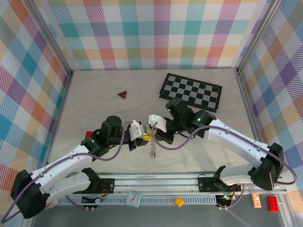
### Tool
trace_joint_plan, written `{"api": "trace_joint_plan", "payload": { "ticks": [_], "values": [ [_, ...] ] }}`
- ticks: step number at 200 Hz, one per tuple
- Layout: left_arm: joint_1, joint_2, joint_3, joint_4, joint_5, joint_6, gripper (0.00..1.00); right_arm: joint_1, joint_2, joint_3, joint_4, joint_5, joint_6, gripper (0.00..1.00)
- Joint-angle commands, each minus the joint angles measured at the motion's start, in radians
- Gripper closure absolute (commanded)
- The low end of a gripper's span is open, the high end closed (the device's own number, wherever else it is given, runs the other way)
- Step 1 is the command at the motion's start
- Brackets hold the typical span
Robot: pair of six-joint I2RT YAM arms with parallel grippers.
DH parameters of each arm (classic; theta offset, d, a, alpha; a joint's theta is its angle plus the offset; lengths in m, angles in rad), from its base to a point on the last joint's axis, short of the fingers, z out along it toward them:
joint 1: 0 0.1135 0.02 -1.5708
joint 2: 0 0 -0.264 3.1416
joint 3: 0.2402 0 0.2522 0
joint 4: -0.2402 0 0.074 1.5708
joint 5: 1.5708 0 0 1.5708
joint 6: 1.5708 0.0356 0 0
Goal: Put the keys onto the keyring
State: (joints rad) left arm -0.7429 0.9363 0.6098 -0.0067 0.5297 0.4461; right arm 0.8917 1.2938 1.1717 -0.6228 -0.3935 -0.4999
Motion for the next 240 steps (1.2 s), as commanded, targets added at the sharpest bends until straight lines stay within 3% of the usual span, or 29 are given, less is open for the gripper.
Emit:
{"api": "trace_joint_plan", "payload": {
  "ticks": [1,48,67,98,142,194,240],
  "values": [
    [0.008,0.008,0.005,0.025,0.037,-0.003,0.86,0.018,-0.013,-0.013,0.047,-0.043,-0.009,1.00],
    [0.008,0.000,0.007,0.035,0.059,-0.009,1.00,0.022,-0.025,-0.035,0.069,-0.009,0.014,1.00],
    [0.009,-0.004,0.004,0.035,0.062,-0.009,1.00,0.021,-0.080,-0.086,0.125,0.047,0.040,0.80],
    [0.007,-0.012,-0.009,0.056,0.071,-0.011,1.00,0.015,-0.203,-0.245,0.251,0.104,0.015,0.67],
    [-0.005,-0.005,-0.011,0.043,0.059,0.012,1.00,0.016,-0.303,-0.390,0.369,0.067,-0.045,0.68],
    [-0.009,-0.003,-0.016,0.042,0.068,0.037,1.00,0.018,-0.270,-0.383,0.433,0.127,-0.017,0.70],
    [-0.008,0.000,-0.016,0.049,0.071,0.034,1.00,0.022,-0.217,-0.354,0.443,0.059,-0.008,0.74]
  ]
}}
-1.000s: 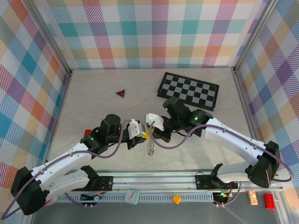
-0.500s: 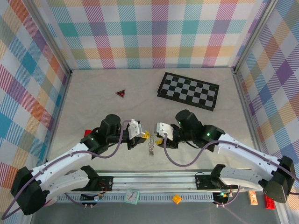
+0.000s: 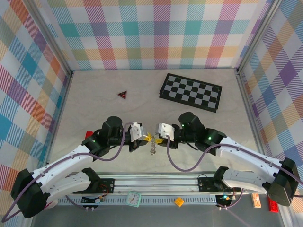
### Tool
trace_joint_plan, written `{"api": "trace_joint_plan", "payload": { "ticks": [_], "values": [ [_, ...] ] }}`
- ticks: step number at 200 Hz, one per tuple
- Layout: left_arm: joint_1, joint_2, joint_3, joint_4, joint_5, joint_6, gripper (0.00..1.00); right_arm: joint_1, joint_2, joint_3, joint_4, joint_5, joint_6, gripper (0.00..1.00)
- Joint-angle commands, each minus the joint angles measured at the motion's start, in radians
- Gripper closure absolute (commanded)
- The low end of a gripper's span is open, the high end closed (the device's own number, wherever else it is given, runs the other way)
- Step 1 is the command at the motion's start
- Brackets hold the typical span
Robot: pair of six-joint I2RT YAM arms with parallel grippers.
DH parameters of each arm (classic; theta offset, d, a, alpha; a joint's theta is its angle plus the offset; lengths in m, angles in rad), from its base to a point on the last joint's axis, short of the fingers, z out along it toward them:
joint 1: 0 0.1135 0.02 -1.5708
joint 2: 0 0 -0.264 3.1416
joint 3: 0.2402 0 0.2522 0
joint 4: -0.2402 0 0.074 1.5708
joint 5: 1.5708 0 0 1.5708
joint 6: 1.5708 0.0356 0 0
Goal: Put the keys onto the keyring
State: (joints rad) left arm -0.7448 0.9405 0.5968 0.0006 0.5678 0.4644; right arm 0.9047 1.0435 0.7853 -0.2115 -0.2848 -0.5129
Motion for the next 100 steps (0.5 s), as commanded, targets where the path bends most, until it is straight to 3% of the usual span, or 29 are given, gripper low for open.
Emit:
{"api": "trace_joint_plan", "payload": {
  "ticks": [1,38,100],
  "values": [
    [-0.007,-0.003,-0.002,0.042,0.032,0.016,1.00,0.010,0.035,0.034,0.032,-0.051,0.005,0.74],
    [-0.006,-0.002,-0.001,0.032,0.029,0.017,1.00,0.016,0.053,0.040,0.049,-0.047,0.005,0.83],
    [-0.005,0.003,0.003,0.021,0.027,0.022,1.00,0.015,0.023,0.035,0.043,0.004,-0.010,0.77]
  ]
}}
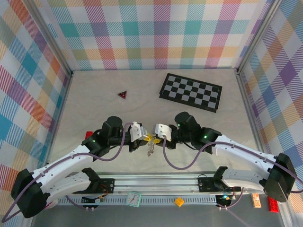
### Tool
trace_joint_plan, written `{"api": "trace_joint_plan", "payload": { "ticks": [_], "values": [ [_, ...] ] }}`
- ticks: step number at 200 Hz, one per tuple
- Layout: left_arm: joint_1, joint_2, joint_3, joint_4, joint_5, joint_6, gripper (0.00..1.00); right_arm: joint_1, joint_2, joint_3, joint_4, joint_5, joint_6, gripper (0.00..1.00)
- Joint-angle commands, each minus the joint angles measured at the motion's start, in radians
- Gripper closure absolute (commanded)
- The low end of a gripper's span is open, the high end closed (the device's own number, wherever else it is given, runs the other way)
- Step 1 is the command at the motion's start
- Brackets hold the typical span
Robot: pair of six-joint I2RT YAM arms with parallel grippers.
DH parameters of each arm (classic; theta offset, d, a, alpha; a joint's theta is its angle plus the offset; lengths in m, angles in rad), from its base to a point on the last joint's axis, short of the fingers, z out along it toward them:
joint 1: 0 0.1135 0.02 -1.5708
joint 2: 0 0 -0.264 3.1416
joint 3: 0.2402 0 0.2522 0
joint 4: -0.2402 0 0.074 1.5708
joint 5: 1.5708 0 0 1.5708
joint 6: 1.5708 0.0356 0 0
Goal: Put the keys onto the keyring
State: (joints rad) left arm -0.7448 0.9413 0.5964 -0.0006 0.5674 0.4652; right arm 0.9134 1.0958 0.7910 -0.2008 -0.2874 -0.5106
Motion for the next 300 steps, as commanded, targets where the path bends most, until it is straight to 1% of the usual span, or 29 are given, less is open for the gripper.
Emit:
{"api": "trace_joint_plan", "payload": {
  "ticks": [1,31,56,97,120,147,158,185,204,234,271,283,300],
  "values": [
    [-0.006,0.003,0.003,0.021,0.028,0.021,1.00,0.006,-0.029,0.029,0.036,0.007,-0.012,0.77],
    [-0.008,0.007,0.008,0.013,0.026,0.021,1.00,0.007,-0.040,0.025,0.038,0.007,-0.013,0.78],
    [-0.008,0.009,0.009,0.015,0.026,0.022,1.00,0.007,-0.047,0.024,0.041,-0.018,-0.010,0.79],
    [-0.007,0.009,0.008,0.021,0.029,0.019,1.00,0.008,-0.018,0.035,0.026,-0.042,-0.012,0.81],
    [-0.006,0.010,0.008,0.023,0.031,0.019,1.00,0.013,-0.001,0.046,0.017,-0.044,-0.017,0.86],
    [-0.008,0.008,0.005,0.024,0.027,0.018,1.00,0.014,0.000,0.047,0.017,-0.046,-0.023,1.00],
    [-0.006,0.009,0.003,0.029,0.020,0.015,1.00,0.015,-0.002,0.048,0.017,-0.050,-0.024,1.00],
    [-0.007,0.012,0.001,0.047,0.011,0.006,0.91,0.015,0.002,0.050,0.019,-0.074,-0.016,1.00],
    [-0.007,0.014,0.000,0.053,0.012,0.001,0.89,0.015,0.009,0.053,0.029,-0.086,-0.007,1.00],
    [-0.008,0.012,-0.001,0.053,0.015,0.001,0.90,0.018,0.025,0.062,0.029,-0.098,-0.002,1.00],
    [-0.008,0.000,-0.006,0.054,0.025,0.005,1.00,0.018,0.021,0.064,0.021,-0.074,0.002,1.00],
    [-0.007,-0.007,-0.006,0.051,0.018,0.009,1.00,0.018,-0.004,0.057,0.025,-0.030,0.013,0.83],
    [-0.007,-0.033,-0.015,0.054,-0.012,0.005,1.00,0.013,-0.068,0.018,0.059,0.040,0.034,0.70]
  ]
}}
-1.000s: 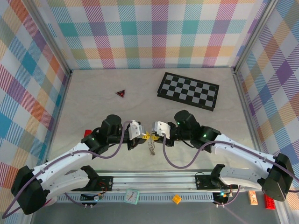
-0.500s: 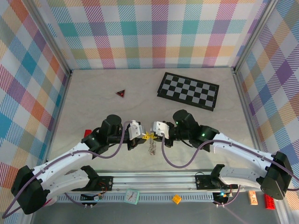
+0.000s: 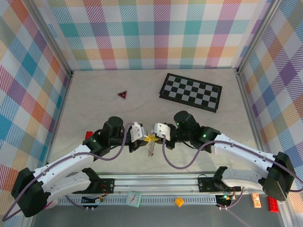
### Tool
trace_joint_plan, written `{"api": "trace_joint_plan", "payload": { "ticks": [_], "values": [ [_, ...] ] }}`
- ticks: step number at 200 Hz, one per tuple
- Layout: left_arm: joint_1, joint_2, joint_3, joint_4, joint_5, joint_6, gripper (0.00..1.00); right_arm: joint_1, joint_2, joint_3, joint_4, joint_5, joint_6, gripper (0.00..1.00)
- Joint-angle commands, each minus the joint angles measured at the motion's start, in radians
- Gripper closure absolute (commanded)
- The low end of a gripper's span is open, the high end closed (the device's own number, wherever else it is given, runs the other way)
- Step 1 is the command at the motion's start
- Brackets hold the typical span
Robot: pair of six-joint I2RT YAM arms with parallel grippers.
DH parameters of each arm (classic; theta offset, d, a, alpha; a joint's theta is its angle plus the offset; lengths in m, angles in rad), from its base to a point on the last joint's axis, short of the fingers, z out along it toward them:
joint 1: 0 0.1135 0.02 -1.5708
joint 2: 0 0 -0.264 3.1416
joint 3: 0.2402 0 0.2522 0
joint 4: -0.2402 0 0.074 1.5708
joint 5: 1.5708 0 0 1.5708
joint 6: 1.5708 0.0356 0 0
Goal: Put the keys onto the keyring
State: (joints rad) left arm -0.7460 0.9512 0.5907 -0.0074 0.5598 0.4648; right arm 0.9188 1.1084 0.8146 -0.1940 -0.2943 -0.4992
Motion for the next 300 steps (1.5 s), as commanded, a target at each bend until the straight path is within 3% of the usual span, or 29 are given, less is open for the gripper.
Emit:
{"api": "trace_joint_plan", "payload": {
  "ticks": [1,25,54,93,125,155,190,215,248,300],
  "values": [
    [-0.006,-0.043,-0.010,0.062,-0.008,0.004,1.00,0.007,-0.084,-0.008,0.057,0.051,0.025,0.69],
    [-0.007,-0.104,-0.021,0.068,-0.127,-0.030,1.00,-0.026,-0.182,-0.116,0.177,0.158,0.081,0.55],
    [-0.005,-0.171,-0.012,0.060,-0.331,-0.096,1.00,-0.051,-0.204,-0.178,0.253,0.231,0.185,0.46],
    [0.005,-0.222,0.059,-0.028,-0.728,-0.226,1.00,-0.047,-0.072,-0.139,0.279,0.221,0.348,0.50],
    [0.079,-0.250,0.098,-0.126,-0.891,-0.279,1.00,-0.011,0.098,-0.032,0.163,0.216,0.450,0.53],
    [0.217,-0.311,0.073,-0.133,-0.849,-0.346,1.00,0.030,0.290,0.109,0.003,0.272,0.556,0.52],
    [0.423,-0.323,0.064,-0.128,-0.765,-0.409,1.00,0.066,0.511,0.272,-0.049,0.272,0.699,0.52],
    [0.520,-0.316,0.061,-0.104,-0.753,-0.434,1.00,0.092,0.694,0.436,-0.105,0.273,0.750,0.53],
    [0.573,-0.319,0.046,-0.035,-0.791,-0.411,1.00,0.132,0.914,0.678,-0.173,0.281,0.775,0.53],
    [0.580,-0.326,0.042,-0.025,-0.865,-0.370,1.00,0.150,1.141,0.946,-0.199,0.330,0.841,0.53]
  ]
}}
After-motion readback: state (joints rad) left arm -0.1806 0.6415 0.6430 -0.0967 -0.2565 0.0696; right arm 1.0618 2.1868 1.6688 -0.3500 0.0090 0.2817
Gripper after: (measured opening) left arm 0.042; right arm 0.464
